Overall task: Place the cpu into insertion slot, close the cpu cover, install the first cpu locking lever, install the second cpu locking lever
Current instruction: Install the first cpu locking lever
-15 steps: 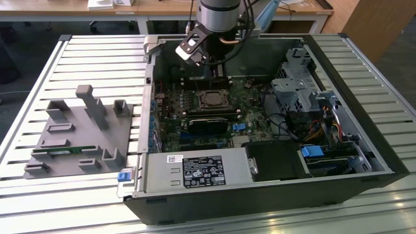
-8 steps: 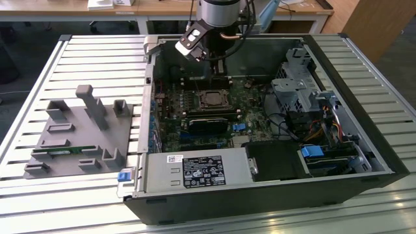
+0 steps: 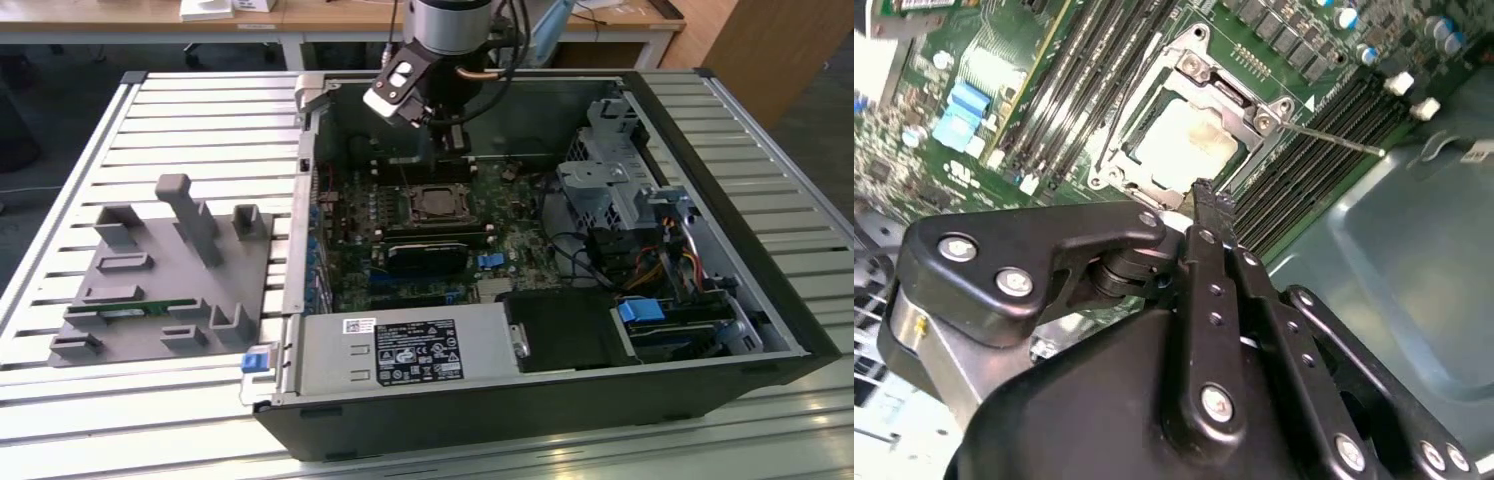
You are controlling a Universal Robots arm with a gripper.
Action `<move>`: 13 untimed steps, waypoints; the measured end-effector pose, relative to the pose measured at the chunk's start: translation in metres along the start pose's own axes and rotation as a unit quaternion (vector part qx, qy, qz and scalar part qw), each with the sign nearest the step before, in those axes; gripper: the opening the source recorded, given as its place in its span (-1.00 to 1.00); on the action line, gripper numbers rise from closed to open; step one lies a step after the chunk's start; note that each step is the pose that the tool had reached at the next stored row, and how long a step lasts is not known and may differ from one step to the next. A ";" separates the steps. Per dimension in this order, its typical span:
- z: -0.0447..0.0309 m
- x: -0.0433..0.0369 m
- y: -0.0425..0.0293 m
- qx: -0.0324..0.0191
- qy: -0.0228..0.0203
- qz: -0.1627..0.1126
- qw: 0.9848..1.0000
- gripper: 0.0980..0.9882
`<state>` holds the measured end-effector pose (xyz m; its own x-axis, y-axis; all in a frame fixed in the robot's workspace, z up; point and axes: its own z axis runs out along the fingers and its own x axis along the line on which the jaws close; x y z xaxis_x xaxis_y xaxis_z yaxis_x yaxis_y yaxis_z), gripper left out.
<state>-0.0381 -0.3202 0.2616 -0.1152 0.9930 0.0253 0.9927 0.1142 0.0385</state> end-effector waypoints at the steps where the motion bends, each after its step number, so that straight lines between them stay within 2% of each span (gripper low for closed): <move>1: 0.0000 0.0000 0.0000 0.000 0.000 -0.003 1.000 -0.98; 5: 0.0000 0.0000 0.0000 0.001 0.001 -0.022 1.000 -0.98; 13: 0.0000 0.0000 0.0000 0.002 0.003 -0.070 0.998 -0.98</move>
<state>-0.0381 -0.3202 0.2615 -0.2532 0.9671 0.0253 0.9669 0.2521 0.0385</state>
